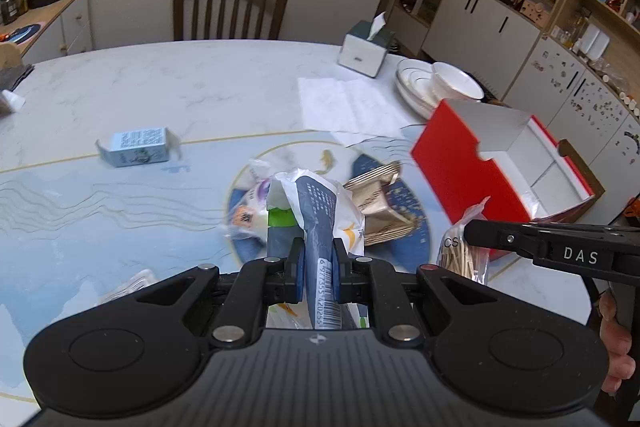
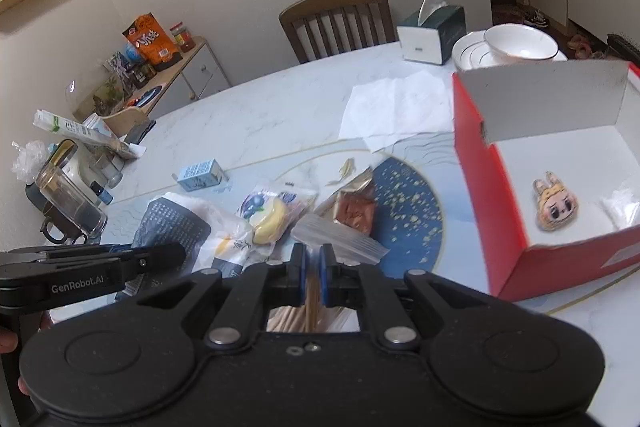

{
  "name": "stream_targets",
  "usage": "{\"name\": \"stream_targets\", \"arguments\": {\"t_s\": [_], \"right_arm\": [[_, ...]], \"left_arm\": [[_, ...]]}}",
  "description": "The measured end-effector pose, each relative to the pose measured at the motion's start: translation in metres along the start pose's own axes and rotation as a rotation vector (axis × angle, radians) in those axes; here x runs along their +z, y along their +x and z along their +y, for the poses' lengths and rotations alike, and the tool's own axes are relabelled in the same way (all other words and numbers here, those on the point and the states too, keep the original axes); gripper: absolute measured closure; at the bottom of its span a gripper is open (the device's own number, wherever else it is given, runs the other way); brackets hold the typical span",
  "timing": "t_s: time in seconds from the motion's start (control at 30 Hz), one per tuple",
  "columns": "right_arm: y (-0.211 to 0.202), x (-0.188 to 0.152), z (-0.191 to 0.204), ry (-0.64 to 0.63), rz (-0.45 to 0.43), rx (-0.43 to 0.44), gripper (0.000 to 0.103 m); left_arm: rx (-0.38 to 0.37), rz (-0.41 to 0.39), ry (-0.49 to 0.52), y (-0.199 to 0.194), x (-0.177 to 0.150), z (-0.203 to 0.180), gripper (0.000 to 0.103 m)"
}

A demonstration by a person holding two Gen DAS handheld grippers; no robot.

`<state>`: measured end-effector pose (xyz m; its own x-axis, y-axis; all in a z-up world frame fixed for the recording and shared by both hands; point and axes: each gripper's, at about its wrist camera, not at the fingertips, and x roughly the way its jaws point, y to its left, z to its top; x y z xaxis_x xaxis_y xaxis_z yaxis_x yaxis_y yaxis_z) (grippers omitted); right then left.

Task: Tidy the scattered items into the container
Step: 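Carry both held items over the red box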

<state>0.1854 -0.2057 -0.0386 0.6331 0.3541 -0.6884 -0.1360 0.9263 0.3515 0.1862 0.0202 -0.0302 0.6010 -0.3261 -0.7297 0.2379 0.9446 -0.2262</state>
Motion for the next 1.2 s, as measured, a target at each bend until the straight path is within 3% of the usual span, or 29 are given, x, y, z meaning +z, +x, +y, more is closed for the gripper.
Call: {"name": "stream_targets", "arguments": {"t_s": [0.63,1.2], "right_arm": [[-0.054,0.040,-0.079,0.039,-0.101,-0.006,0.097],[-0.076,0.075,-0.163,0.050,-0.176,-0.058,0.097]], "left_arm": [[-0.081,-0.055,0.090,0.017,0.036,-0.097,0.091],[-0.125,-0.087,0.176,0.052,0.070,-0.184,0.091]]}}
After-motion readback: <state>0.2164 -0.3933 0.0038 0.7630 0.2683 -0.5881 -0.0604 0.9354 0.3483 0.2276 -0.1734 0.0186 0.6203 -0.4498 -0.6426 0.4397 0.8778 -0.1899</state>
